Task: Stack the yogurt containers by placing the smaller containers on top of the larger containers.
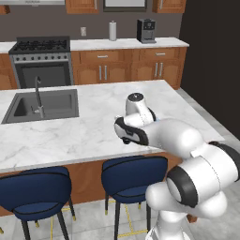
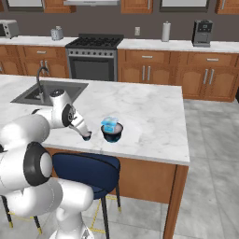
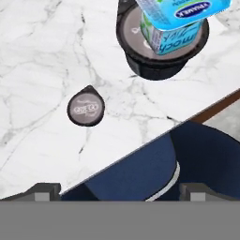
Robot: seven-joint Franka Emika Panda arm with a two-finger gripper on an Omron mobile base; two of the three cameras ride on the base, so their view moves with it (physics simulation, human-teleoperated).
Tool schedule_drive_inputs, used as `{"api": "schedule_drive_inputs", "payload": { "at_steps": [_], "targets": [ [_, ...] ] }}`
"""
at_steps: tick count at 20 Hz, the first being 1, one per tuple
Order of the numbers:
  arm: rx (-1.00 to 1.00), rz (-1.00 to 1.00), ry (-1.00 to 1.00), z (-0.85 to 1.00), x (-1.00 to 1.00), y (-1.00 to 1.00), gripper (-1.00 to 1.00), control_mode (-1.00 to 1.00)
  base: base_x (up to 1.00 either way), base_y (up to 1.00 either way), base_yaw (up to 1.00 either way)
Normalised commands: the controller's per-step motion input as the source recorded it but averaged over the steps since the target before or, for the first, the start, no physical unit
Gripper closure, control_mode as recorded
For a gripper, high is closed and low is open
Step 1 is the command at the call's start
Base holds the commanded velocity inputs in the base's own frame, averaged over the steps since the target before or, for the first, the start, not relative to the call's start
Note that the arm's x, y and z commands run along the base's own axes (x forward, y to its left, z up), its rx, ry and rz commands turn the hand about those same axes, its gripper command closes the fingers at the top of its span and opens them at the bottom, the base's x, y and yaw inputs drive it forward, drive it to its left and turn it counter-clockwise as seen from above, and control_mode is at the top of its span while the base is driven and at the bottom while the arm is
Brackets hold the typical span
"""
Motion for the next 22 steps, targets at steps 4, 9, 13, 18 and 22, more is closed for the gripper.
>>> {"api": "schedule_drive_inputs", "payload": {
  "at_steps": [4,9,13,18,22],
  "targets": [
    [0.01,0.0,0.0,-0.16,0.23,0.0,-1.0,-1.0,0.0,0.0,0.0],
    [0.0,0.0,0.0,-0.21,0.25,0.0,-1.0,-1.0,0.0,0.0,0.0],
    [0.0,0.0,0.0,-0.21,0.23,0.0,-1.0,-1.0,0.0,0.0,0.0],
    [0.0,-0.01,0.0,-0.18,0.17,0.0,-1.0,-1.0,0.0,0.0,0.0],
    [0.0,-0.02,0.0,-0.18,0.14,0.0,-1.0,-1.0,0.0,0.0,0.0]
  ]
}}
